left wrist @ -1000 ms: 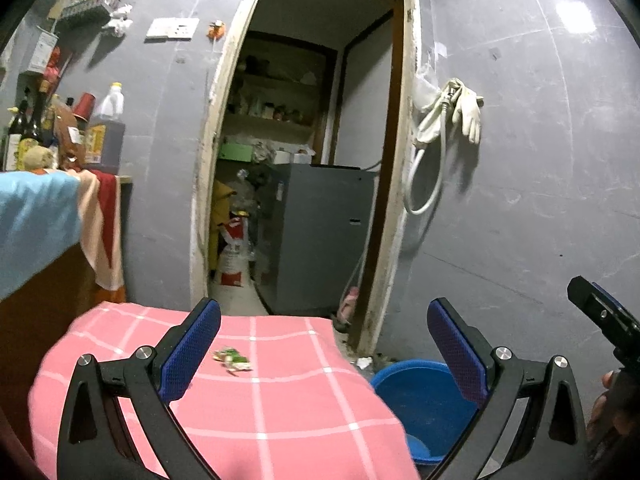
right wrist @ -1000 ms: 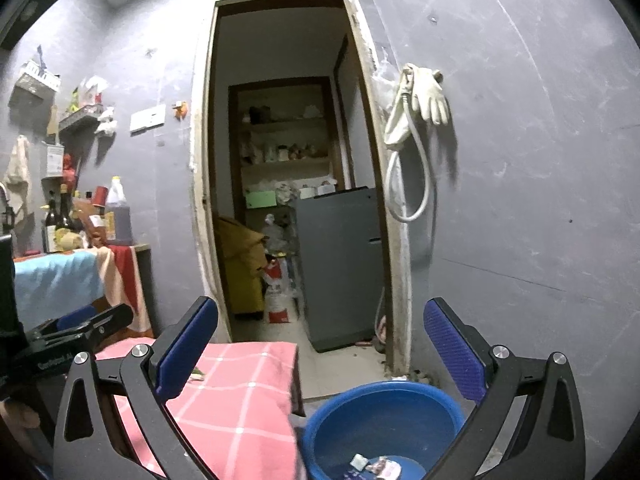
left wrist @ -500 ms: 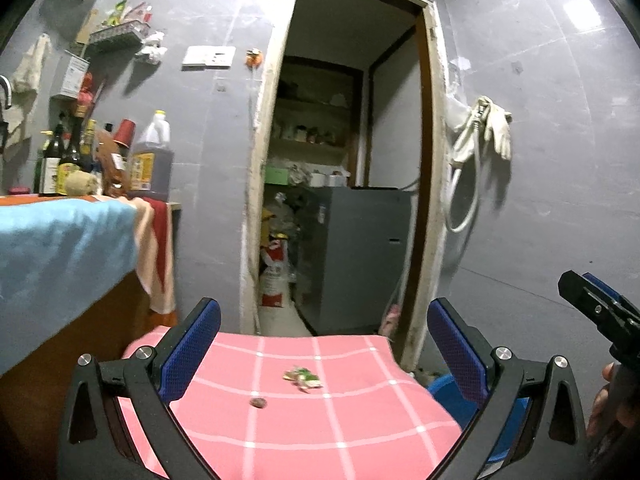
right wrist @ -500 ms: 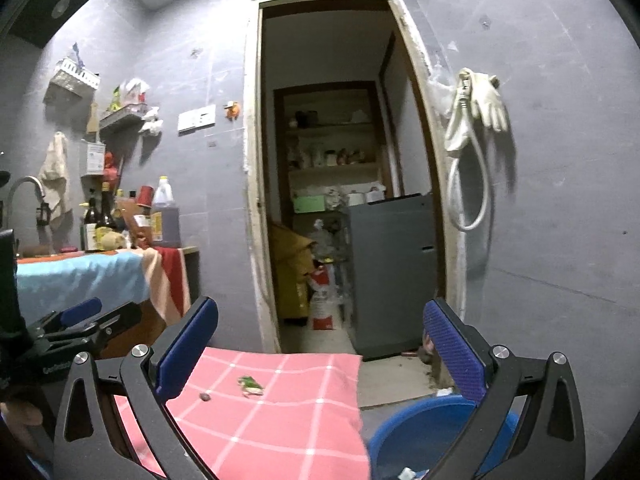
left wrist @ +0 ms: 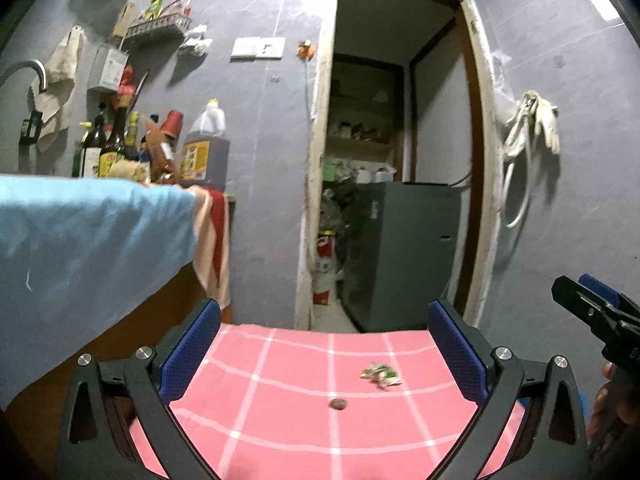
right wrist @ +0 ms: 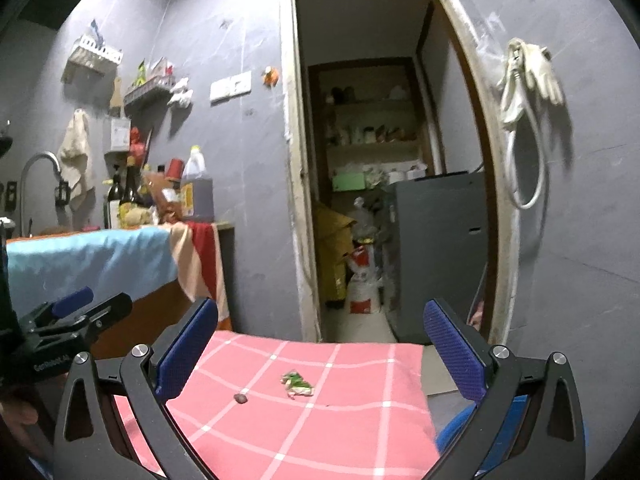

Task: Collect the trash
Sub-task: 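Move both tools back over the table toward the last scraps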

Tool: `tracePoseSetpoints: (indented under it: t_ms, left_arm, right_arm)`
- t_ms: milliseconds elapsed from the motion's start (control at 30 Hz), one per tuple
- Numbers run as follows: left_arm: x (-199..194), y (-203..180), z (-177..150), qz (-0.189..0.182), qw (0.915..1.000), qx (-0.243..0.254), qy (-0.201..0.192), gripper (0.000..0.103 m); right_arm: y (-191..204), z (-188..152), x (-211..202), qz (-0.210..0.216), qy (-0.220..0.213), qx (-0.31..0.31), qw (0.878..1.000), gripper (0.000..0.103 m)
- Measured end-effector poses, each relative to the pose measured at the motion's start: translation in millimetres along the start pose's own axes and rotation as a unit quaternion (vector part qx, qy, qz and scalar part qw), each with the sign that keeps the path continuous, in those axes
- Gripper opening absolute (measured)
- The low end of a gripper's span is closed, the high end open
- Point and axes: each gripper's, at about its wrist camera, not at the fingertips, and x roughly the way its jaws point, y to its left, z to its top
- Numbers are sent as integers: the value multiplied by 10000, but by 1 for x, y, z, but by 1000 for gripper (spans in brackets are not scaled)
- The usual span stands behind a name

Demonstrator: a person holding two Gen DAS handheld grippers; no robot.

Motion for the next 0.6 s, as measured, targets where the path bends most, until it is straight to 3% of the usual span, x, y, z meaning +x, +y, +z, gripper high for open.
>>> tracePoseSetpoints:
  t_ms: [133,300,600]
  left_arm:
    - [16,14,-11,107,9997,-76,229,101]
    - [41,26,-28,84,9968,-113,786,101]
    - [89,30,-57,-183,9815,-158,1902,101]
  right_arm:
    - [3,-10,23,137,231,-23,9996,103]
    - [3,-25,51,221,583,-88,9980,103]
    - [-9,-45,86,176,1102,52,9937,103]
